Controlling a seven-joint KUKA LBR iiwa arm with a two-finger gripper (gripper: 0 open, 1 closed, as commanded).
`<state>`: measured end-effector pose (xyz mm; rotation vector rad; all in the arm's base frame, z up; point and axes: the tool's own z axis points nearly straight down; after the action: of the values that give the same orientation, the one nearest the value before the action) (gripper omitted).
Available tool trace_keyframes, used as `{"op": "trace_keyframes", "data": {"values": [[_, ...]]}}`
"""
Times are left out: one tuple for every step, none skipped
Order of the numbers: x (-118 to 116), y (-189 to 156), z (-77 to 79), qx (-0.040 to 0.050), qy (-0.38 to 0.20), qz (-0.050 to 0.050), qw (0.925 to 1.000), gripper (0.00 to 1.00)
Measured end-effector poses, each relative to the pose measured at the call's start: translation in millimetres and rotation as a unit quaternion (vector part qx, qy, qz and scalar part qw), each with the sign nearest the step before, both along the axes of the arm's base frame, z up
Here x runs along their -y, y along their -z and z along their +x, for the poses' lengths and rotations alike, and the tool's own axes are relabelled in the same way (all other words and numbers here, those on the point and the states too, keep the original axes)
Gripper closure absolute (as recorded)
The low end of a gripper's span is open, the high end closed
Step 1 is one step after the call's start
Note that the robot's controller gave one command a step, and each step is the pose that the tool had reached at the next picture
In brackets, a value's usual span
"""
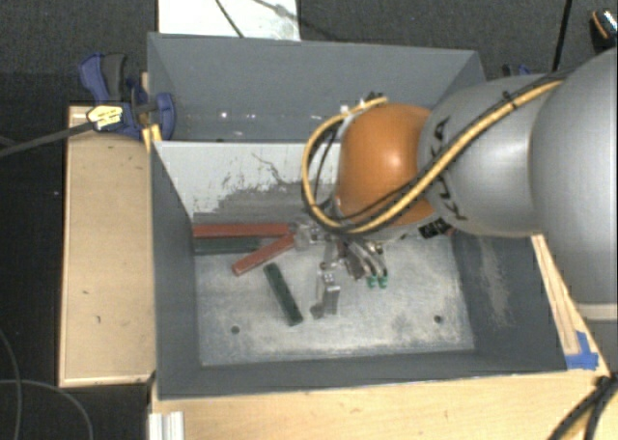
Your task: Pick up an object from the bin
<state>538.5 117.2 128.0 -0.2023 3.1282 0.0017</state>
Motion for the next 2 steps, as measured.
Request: {"op": "trace_keyframes", "data": {"values": [[-7,59,-19.4,-0.0043,-0.12,-0.001,0.9927,0.0],[-44,41,50.8,0.0006,-0.236,-0.001,0.9718,0.0]]}}
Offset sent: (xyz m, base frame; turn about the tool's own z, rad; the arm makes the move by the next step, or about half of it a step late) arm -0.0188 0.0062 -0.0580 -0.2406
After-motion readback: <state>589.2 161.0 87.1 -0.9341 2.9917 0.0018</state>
